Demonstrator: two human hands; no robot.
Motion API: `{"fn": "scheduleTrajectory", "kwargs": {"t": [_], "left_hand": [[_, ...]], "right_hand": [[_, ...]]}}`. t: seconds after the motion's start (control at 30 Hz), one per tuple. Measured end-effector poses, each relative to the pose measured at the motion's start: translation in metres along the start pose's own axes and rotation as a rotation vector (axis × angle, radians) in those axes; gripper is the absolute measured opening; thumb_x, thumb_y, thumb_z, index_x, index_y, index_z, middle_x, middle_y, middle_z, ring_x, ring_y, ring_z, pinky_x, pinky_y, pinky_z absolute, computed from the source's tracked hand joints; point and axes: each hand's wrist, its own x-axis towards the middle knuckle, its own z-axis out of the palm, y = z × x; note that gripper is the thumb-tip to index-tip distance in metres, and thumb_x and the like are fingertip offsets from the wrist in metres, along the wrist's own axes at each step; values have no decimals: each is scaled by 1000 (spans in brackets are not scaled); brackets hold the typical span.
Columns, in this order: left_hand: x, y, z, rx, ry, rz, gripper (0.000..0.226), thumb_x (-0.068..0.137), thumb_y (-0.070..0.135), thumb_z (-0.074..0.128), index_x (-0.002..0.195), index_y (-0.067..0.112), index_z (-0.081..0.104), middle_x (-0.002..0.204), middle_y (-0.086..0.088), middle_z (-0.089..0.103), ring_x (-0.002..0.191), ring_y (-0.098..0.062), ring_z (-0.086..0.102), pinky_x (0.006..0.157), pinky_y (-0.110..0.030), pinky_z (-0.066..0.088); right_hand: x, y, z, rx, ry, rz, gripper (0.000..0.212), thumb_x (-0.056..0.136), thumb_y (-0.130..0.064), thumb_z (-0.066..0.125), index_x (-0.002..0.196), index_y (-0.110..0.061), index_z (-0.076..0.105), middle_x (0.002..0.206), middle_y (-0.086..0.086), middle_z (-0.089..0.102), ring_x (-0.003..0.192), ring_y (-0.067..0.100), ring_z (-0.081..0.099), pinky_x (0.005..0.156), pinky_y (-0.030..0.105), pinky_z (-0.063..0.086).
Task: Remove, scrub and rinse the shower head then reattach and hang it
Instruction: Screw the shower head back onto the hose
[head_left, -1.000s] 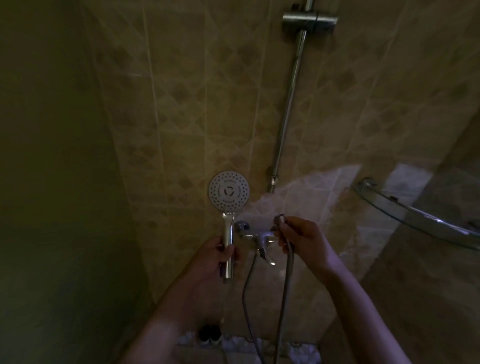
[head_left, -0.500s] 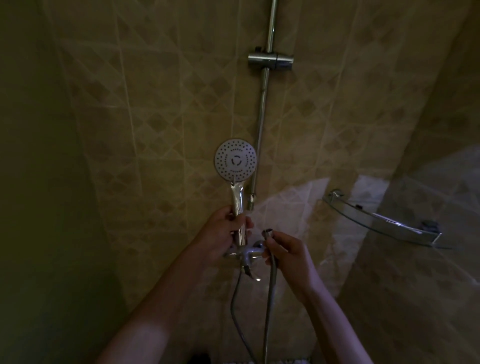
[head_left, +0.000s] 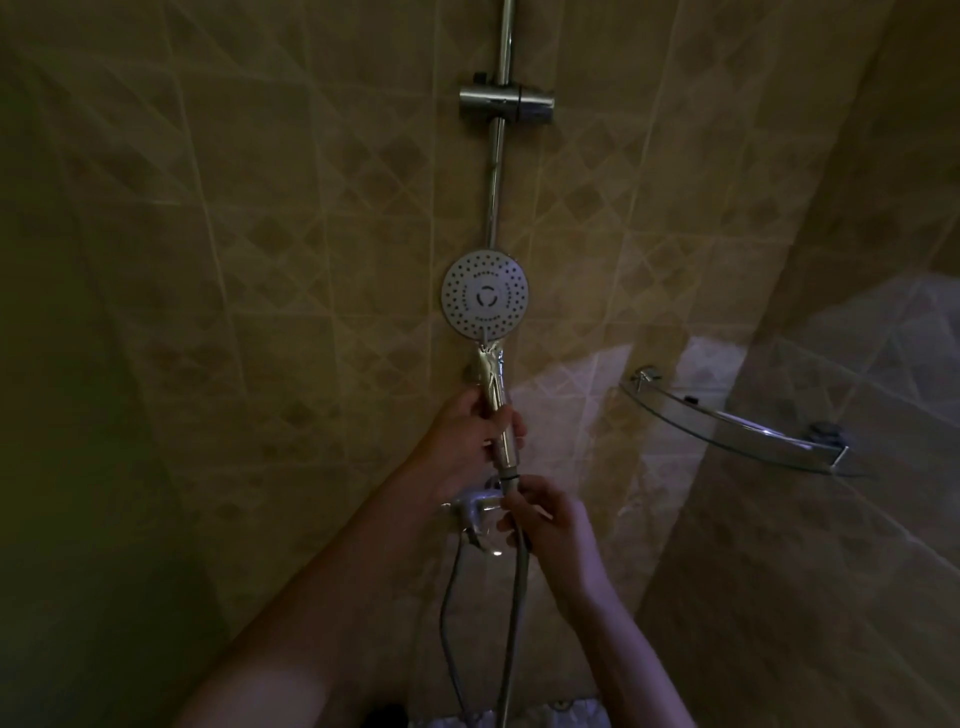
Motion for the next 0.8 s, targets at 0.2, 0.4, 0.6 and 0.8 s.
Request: {"fn": "scheduleTrajectory", "kwargs": {"t": [0.2,0.4,0.6,0.8], "left_hand": [[3,-8,4,-1,-14,28,18,92,-4,47,109,3,47,82,-11,56,78,-20,57,84,-40,53],[7,-12,-1,-28,-21,24,12,92,-5,47,99,4,48,81,-12,54,77,-21,57,82,-40,52],[12,-19,-3,-20,-7,27,9,91,-2,50,95,6,50,81,-11,56,75,-21,58,78,-39,52],[13,-25,-4,34,22,40,7,92,3,51,91,10,53,81,-10,58,74,-22,60,62,-29,55]], "right_hand": [[1,-1,-2,-22,1,3,16,97,-9,53,99,-1,66,86,12,67,67,9,64,59,20,52],[2,3,-7,5,50,30,18,97,-12,54,95,-16,72,83,7,71,68,12,64,59,21,51],[7,3,-6,-25,53,16,16,96,-11,56,93,-9,71,81,15,70,64,13,62,56,20,50],[10,7,-3,-47,66,13,21,98,-9,52,87,-13,70,71,3,68,61,11,60,54,19,47]]}}
